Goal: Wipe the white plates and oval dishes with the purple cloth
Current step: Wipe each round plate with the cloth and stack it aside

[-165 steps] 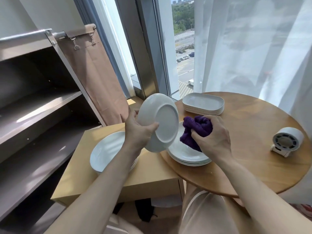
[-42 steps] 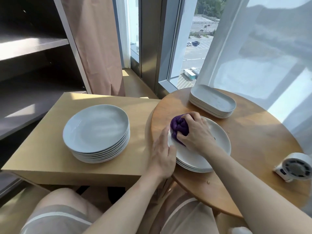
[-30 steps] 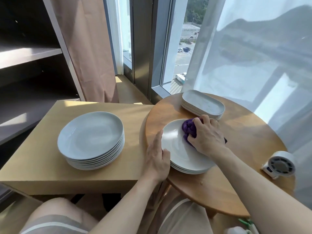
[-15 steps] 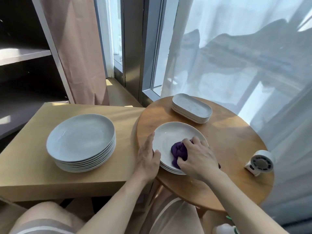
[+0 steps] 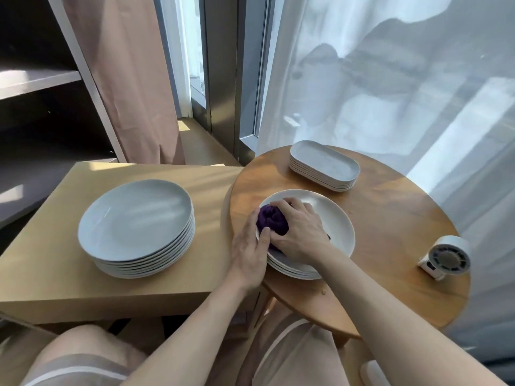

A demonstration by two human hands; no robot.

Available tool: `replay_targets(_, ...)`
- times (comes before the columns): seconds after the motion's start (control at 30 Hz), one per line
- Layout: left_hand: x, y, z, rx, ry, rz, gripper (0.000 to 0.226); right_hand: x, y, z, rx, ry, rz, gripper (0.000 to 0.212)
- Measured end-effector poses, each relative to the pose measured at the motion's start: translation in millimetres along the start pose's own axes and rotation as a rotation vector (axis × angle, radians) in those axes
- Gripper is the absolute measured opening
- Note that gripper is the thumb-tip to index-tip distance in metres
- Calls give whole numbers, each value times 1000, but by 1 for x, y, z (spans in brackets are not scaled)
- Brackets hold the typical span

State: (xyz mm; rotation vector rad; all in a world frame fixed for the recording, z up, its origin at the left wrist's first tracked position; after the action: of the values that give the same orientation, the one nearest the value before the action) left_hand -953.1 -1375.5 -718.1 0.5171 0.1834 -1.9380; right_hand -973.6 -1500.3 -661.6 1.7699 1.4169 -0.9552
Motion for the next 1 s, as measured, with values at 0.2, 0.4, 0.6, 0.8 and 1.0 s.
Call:
replay_targets(0.2,-2,0,0,16,4,31,60,-4,26,8,34,-109,164,58)
replay_targets(0.4,-2,-2,2,-42,22,65,65,-19,36,26,73,-297,187,60)
replay_targets(0.6,-2,-4,7,-86,63,62,64,-42,25,50,121,-396,140,61)
replay_targets(0.8,-2,-4,12,-94,111,64,65,-56,9,55,131,-424,48,57)
replay_targets(1.0,-1,-5,8,-110,107,67,64,-66,-10,54,149,-477,-105,53)
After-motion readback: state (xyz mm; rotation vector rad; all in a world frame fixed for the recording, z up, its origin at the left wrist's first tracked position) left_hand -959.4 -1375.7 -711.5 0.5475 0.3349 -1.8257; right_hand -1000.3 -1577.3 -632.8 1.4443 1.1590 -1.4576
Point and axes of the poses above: each hand's wrist, its own y-axis towards the middle knuckle, its own x-axis out of the palm, z = x × y, the point moved 8 cm from there along y, towards the middle knuckle, and after that the axes turned 7 degrees about y, right-handed, at the moved point
